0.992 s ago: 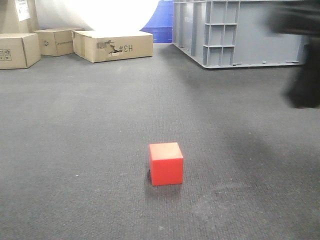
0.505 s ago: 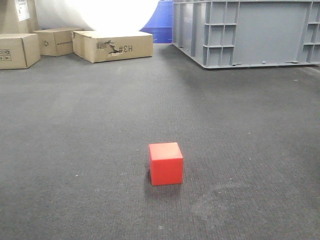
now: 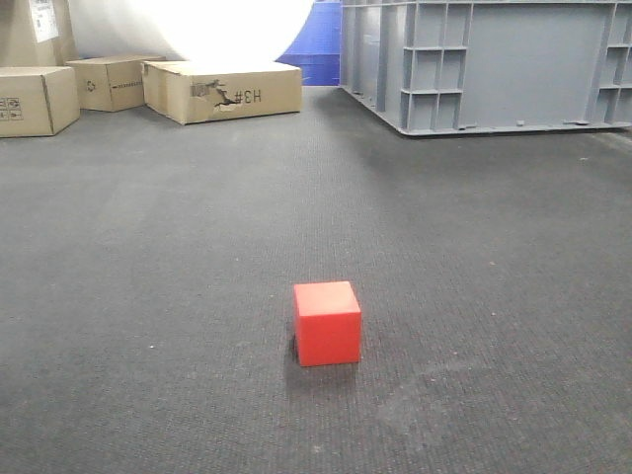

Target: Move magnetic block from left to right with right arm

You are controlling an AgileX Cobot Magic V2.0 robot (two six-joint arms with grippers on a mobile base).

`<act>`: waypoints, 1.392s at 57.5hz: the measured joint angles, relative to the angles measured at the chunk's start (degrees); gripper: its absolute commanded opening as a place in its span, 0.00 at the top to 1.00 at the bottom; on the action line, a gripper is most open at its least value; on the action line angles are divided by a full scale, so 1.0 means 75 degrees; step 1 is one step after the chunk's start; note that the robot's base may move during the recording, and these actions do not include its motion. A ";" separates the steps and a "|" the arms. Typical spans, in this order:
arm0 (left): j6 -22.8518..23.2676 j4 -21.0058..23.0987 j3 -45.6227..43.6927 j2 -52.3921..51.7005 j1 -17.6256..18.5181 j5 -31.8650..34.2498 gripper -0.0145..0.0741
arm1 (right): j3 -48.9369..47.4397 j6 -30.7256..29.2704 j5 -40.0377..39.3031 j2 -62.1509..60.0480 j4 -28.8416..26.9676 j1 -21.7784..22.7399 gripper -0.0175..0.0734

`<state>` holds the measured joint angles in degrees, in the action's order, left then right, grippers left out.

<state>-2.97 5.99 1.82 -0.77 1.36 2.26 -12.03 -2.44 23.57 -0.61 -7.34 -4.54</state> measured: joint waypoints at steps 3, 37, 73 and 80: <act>0.0000 0.0000 0.0000 0.0000 0.0000 0.0000 0.98 | 0.0000 0.0000 0.0012 -0.0013 0.0000 0.0000 0.77; 0.0000 0.0000 0.0000 0.0000 0.0000 0.0000 0.98 | 0.1382 0.0158 -0.2379 -0.0013 0.0872 0.0018 0.77; 0.0000 0.0000 0.0000 0.0000 0.0000 0.0000 0.98 | 0.1832 0.0462 -0.3143 -0.0013 0.0720 0.0559 0.77; 0.0000 0.0000 0.0000 0.0000 0.0000 0.0000 0.98 | 0.1832 0.0461 -0.3090 -0.0013 0.0715 0.0559 0.77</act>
<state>-2.97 5.99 1.82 -0.77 1.36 2.26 1.71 1.02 0.40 -0.71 -1.98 -0.35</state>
